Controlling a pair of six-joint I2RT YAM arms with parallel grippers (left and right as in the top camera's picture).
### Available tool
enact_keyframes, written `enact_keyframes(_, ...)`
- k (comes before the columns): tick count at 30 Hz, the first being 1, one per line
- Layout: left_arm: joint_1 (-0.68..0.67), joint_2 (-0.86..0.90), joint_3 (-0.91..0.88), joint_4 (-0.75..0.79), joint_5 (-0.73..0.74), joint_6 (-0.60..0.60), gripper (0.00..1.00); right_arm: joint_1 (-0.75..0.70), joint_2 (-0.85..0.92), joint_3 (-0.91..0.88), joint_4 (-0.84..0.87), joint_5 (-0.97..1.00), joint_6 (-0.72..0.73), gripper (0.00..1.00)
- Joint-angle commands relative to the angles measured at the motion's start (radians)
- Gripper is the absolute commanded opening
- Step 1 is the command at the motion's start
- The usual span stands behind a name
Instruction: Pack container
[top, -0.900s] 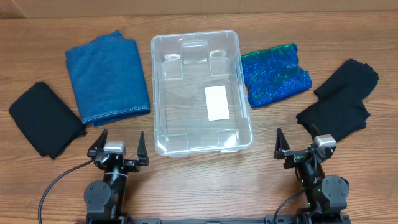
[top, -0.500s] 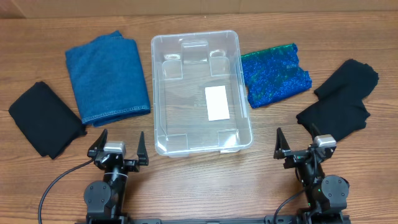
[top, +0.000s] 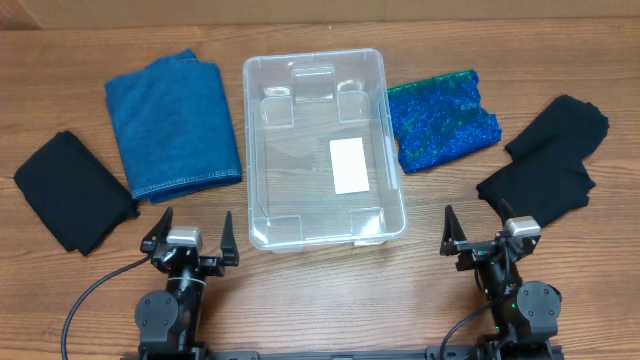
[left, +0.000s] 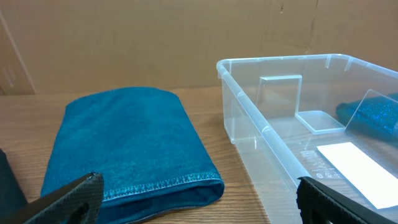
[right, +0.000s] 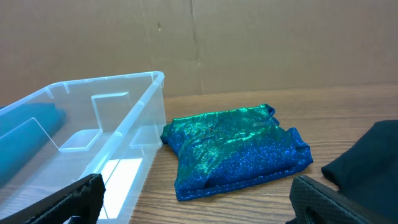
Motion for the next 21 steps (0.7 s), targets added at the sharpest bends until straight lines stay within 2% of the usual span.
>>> enact_keyframes(1,0.0,-0.003,-0.003,-0.002,0.01,0.022,1.0,-0.002,-0.006,0.002,0.01,-0.014,0.008,1.0)
enact_keyframes(5,0.0,-0.003,0.002,-0.006,0.026,-0.08,1.0,-0.002,0.002,0.015,-0.003,-0.021,0.14,1.0)
enact_keyframes(9,0.0,0.045,0.146,-0.045,0.055,-0.087,1.0,-0.002,0.167,0.157,-0.002,-0.007,0.143,1.0)
enact_keyframes(11,0.0,0.169,0.319,-0.081,0.012,-0.086,1.0,-0.003,0.37,0.315,-0.006,0.007,0.143,1.0)
enact_keyframes(14,0.0,0.447,0.637,-0.264,-0.014,-0.086,1.0,-0.003,0.722,0.632,-0.125,0.006,0.143,1.0)
enact_keyframes(16,0.0,0.632,0.846,-0.42,-0.031,-0.078,1.0,-0.003,0.986,0.903,-0.294,0.005,0.143,1.0)
enact_keyframes(19,0.0,0.858,1.096,-0.651,-0.031,-0.052,1.0,-0.003,1.268,1.204,-0.538,-0.005,0.143,1.0)
enact_keyframes(21,0.0,1.005,1.246,-0.809,-0.027,-0.052,1.0,-0.003,1.461,1.392,-0.706,-0.09,0.143,1.0)
